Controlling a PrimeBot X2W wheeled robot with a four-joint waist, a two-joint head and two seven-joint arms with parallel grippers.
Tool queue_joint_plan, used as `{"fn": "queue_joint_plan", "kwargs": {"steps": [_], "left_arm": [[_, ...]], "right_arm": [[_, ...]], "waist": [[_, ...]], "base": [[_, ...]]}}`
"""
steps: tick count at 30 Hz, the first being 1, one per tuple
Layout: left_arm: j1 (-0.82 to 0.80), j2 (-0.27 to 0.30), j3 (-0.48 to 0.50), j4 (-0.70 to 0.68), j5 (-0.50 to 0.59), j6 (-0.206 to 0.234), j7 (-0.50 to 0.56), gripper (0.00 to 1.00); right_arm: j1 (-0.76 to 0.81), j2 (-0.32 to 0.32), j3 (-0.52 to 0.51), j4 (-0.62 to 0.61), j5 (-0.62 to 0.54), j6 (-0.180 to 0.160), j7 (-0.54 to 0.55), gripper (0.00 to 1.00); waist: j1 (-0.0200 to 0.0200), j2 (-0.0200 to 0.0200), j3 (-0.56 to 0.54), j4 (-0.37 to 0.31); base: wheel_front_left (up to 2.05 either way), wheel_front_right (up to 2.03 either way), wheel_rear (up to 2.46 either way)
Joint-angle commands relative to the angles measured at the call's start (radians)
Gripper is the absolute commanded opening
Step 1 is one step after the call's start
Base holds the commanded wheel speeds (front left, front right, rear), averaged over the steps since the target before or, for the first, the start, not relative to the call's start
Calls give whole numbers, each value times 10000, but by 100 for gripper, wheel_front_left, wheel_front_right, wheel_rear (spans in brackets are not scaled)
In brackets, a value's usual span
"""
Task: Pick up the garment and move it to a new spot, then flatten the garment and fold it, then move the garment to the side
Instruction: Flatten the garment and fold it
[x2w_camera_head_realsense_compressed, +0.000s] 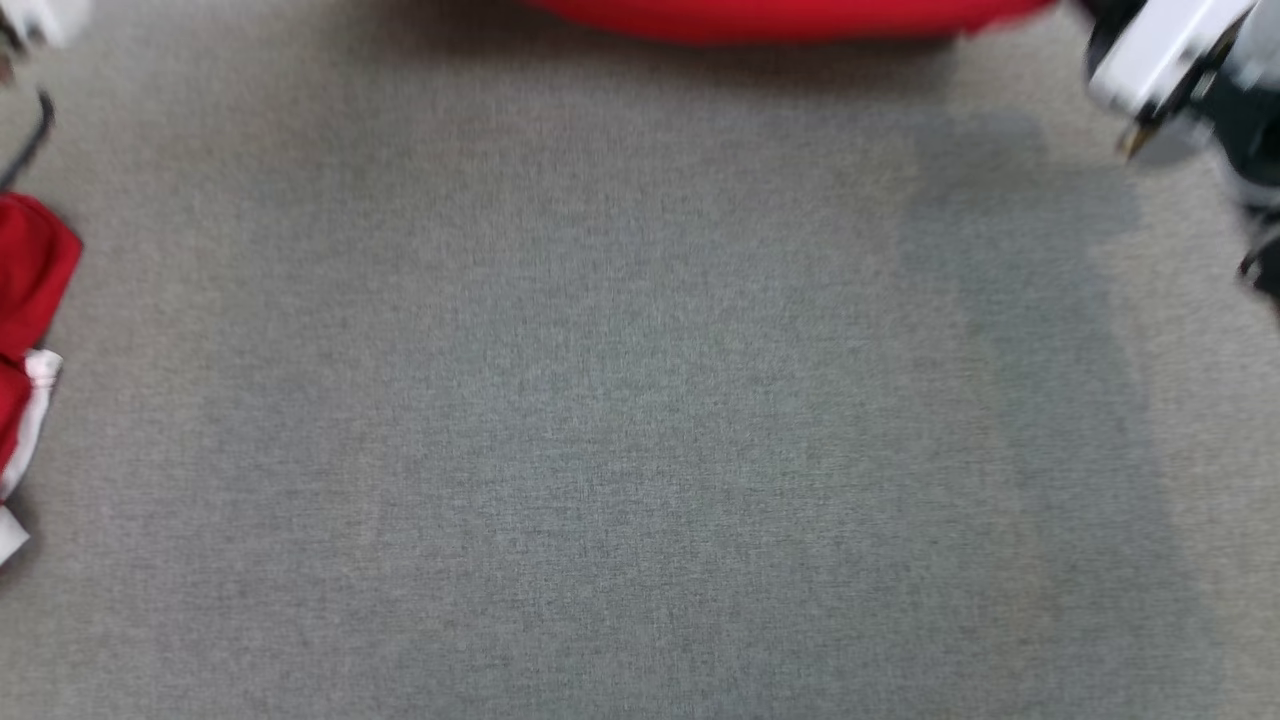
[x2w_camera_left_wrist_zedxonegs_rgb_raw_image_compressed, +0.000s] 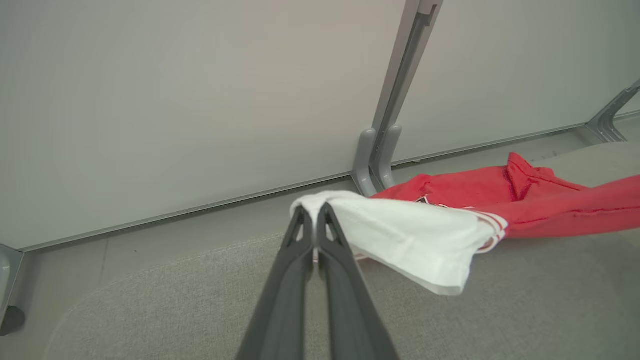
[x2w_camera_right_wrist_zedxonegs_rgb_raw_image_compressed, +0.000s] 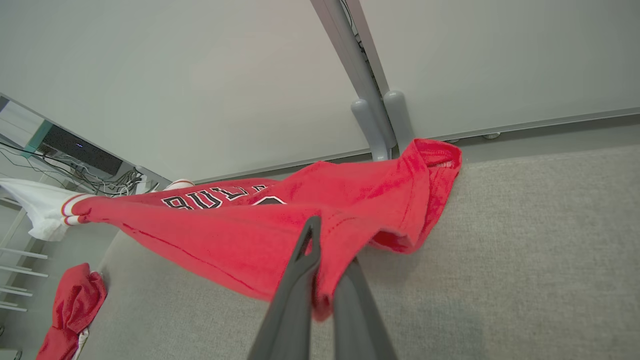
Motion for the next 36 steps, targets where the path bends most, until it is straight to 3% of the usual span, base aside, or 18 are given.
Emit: {"fn": "queue_joint_plan", "kwargs": {"steps": [1, 8, 10, 16, 24, 30, 36], "left_arm": [[616, 422, -69, -431, -500, 2, 331, 0], [3553, 2386, -883, -3119, -2163, 23, 2248, 0], [4368, 2902, -999, -3948, -2646, 229, 2764, 0], [6619, 4564, -1427, -7169, -4028, 1346, 3966, 0], [8927, 6849, -1682, -11089, -5399, 2826, 3792, 0], [9944, 7806, -1874, -12882, -6218, 3364, 3378, 0], [10042, 8051, -1786, -13347, -6232, 3471, 3058, 0]], "right_arm": [[560, -83, 199, -140, 211, 20, 197, 0], [2810, -624, 1325, -1012, 737, 18, 1180, 0], [3373, -870, 1592, -1221, 681, 18, 1445, 0], [4916, -1413, 1950, -2240, 859, 18, 2146, 0], [7218, -2614, 1414, -4360, 842, 18, 2868, 0], [9322, -3493, 463, -6233, 668, 18, 3801, 0], [10322, -3243, -751, -7357, 200, 18, 4560, 0]], "waist": [[-1, 0, -729, -118], [-1, 0, -2342, -139], [-1, 0, -2766, -131], [-1, 0, -3728, -159], [-1, 0, -4174, -111], [-1, 0, -4041, -102], [-1, 0, -3747, -231]], "base": [[0, 0, 0], [0, 0, 0], [0, 0, 0], [0, 0, 0], [0, 0, 0], [0, 0, 0], [0, 0, 0]]}}
